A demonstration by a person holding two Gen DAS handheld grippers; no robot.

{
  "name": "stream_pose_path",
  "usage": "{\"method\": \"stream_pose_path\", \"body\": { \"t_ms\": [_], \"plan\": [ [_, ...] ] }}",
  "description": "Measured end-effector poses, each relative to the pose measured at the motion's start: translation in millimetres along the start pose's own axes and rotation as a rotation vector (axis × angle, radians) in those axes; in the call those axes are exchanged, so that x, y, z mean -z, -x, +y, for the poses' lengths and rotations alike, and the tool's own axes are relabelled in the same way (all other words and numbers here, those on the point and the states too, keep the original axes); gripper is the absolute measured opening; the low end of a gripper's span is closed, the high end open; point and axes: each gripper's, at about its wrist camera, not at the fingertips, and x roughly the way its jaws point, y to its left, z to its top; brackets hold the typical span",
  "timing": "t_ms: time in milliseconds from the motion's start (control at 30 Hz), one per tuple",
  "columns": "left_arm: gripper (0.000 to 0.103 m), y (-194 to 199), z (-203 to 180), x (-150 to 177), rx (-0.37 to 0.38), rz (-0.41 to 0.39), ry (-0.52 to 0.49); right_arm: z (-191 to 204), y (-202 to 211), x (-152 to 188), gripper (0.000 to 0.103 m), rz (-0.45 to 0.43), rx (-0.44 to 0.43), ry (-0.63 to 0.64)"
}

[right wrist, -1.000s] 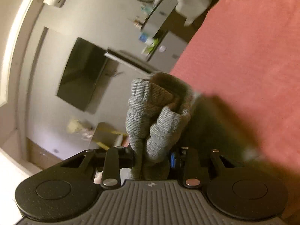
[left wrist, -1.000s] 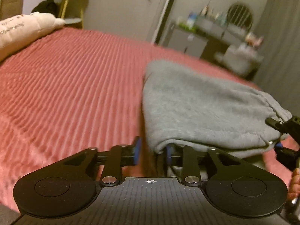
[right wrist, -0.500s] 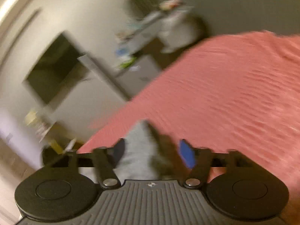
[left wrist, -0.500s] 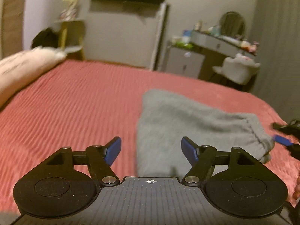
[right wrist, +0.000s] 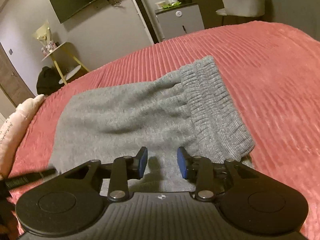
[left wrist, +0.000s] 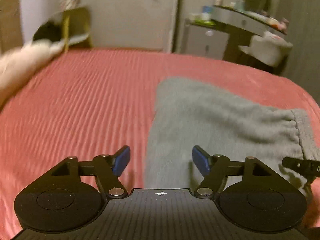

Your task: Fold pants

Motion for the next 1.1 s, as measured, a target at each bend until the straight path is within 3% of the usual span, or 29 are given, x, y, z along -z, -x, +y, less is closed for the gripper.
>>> {"method": "stream_pose_path", "body": {
  "t_ms": [100, 133, 233, 433, 533, 633, 800, 967, 1100],
  "plan": [
    [0.073, -40, -21, -28, 0.02, 0.01, -0.039, 3, 3, 2, 0.035, 0.001, 0.004, 0.01],
    [0.068, -58, -28, -37, 0.012, 0.011, -0.049, 4, 5, 2, 0.037, 0.001, 0.003, 0.016],
    [0.076, -111, -48, -56, -0.044, 0.02, -0.168, 8, 3, 4, 0.04, 0.002, 0.007, 0.027],
    [0.081, -143, -46, -83, -0.028, 0.015, -0.069, 13, -4, 5, 0.04, 0.007, 0.031, 0.05],
    [0.081, -147, -52, -91, -0.086, -0.067, -0.137, 16, -7, 6, 0.041, 0.009, 0.042, 0.066],
    [0.082, -158, -52, -91, -0.086, -0.042, -0.128, 17, -7, 7, 0.042, 0.009, 0.043, 0.066],
    [0.083, -136, -34, -60, -0.042, -0.013, -0.077, 15, -6, 6, 0.042, 0.012, 0.039, 0.057],
    [0.084, -91, -21, 6, 0.031, 0.065, 0.01, 12, -4, 4, 0.042, 0.018, 0.031, 0.048],
    [0.086, -77, -37, 15, 0.036, 0.121, -0.042, 9, -1, 3, 0.043, 0.024, 0.022, 0.039]
  ]
}}
